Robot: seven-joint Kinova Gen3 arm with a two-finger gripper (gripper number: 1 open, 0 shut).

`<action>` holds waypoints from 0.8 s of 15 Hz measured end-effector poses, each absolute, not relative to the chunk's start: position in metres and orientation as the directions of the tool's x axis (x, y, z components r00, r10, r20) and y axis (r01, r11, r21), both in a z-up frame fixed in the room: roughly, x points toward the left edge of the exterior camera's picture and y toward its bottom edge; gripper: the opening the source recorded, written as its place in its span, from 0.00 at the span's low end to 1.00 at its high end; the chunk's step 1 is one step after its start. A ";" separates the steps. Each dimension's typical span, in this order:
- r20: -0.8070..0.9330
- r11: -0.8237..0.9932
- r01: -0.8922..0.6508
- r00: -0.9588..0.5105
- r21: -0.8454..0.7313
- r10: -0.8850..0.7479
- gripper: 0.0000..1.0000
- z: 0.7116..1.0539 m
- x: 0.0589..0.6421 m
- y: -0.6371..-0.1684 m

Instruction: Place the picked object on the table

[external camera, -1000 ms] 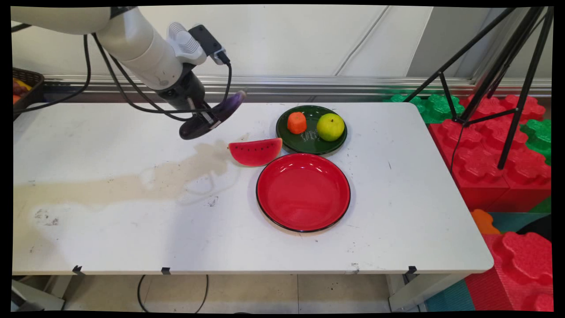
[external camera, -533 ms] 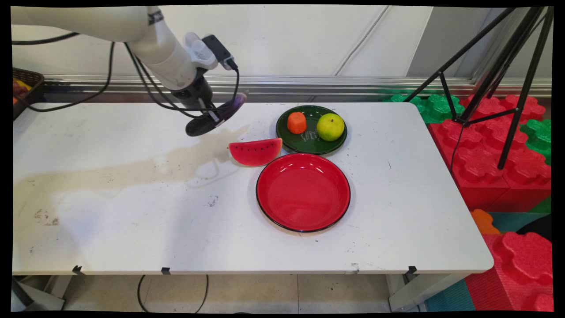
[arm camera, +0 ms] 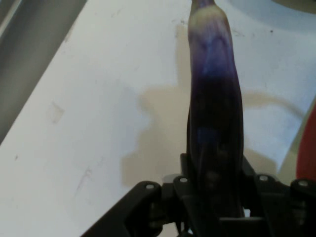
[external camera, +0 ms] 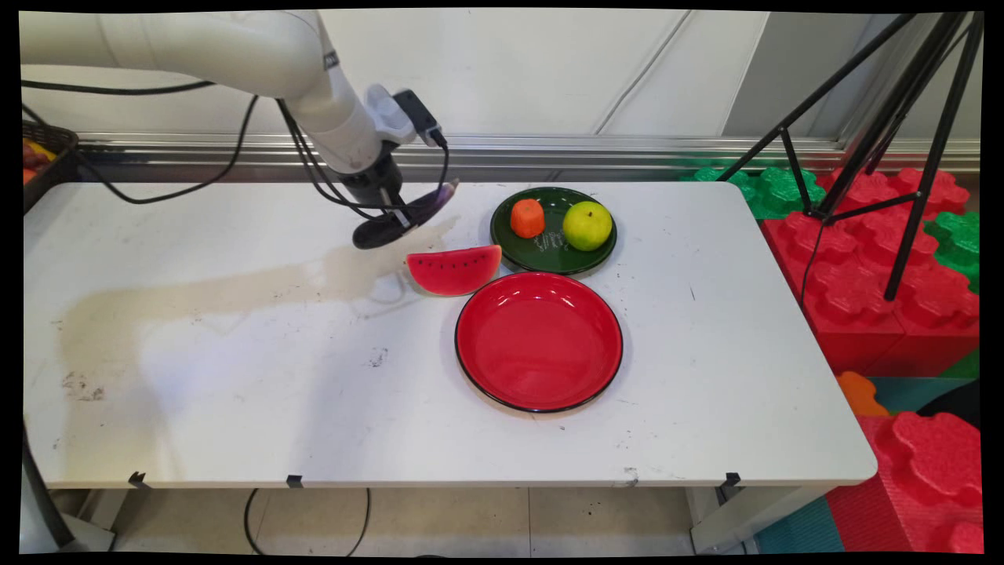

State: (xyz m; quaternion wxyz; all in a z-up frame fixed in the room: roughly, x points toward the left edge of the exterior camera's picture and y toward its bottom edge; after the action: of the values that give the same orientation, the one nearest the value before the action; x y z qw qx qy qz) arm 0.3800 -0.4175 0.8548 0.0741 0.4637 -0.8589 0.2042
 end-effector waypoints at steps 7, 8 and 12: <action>0.289 0.514 -0.814 -0.578 -0.271 -0.763 0.00 0.826 0.381 -0.442; 0.286 0.518 -0.812 -0.581 -0.269 -0.762 0.00 0.823 0.382 -0.444; 0.271 0.534 -0.804 -0.592 -0.262 -0.759 1.00 0.814 0.383 -0.451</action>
State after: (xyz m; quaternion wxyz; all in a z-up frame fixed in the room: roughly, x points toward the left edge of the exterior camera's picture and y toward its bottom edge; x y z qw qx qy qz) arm 0.3834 -0.4515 0.8138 0.0620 0.4472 -0.8735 0.1819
